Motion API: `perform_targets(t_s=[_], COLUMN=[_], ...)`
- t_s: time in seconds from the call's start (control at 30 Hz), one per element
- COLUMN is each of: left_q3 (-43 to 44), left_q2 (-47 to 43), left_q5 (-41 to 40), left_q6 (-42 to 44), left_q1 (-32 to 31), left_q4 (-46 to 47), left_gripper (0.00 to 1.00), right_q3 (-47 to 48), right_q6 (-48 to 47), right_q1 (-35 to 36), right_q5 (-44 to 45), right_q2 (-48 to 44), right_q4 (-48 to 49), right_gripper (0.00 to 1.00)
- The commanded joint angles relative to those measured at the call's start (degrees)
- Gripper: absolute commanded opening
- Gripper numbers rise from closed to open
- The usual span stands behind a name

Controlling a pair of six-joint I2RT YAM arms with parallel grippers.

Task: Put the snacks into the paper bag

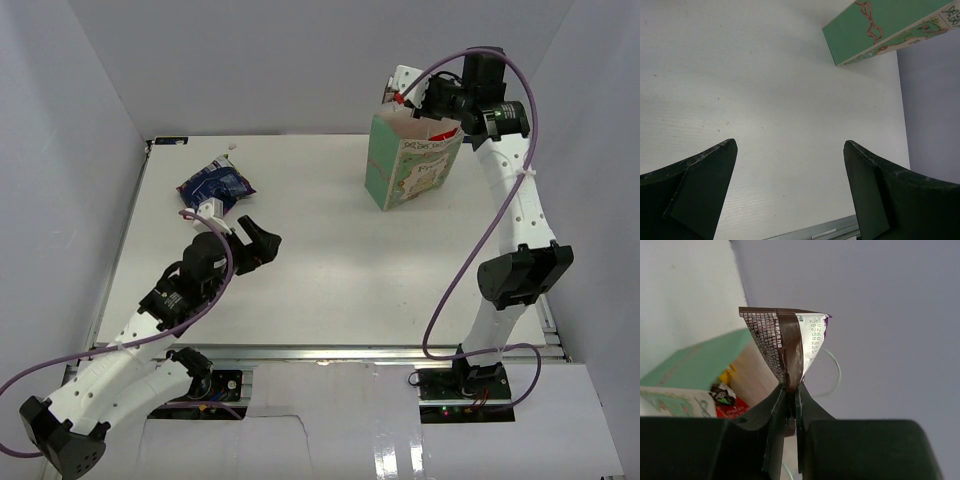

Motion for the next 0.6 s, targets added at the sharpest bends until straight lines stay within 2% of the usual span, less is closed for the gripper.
perform_targets(t_s=[0.0,0.13,0.33,0.57], left_q3=[-0.79,-0.70,0.08,3.42], left_q2=[0.83,2.32,4.70,10.93], left_q5=[1.20,1.64,2.43,3.31], left_q6=[0.87,1.04,1.66,3.94], left_q1=[0.08,0.08,0.08,0.25], left_q4=[2.01,2.63,3.95,4.83], left_gripper=[0.98,0.98,0.98,0.98], right_q3=[1.64,1.21,-1.96,-1.17], right_q6=[-0.47,-0.13,3.03,8.99], right_q1=[-2.36,-5.17,-6.58,-6.93], right_q5=[4.80,5.07,3.40,-0.72], right_q2=[2.19,3.95,3.69,2.20], right_q4=[5.16,5.52,7.35,8.15], right_gripper=[0.15,0.20,0.36,0.43])
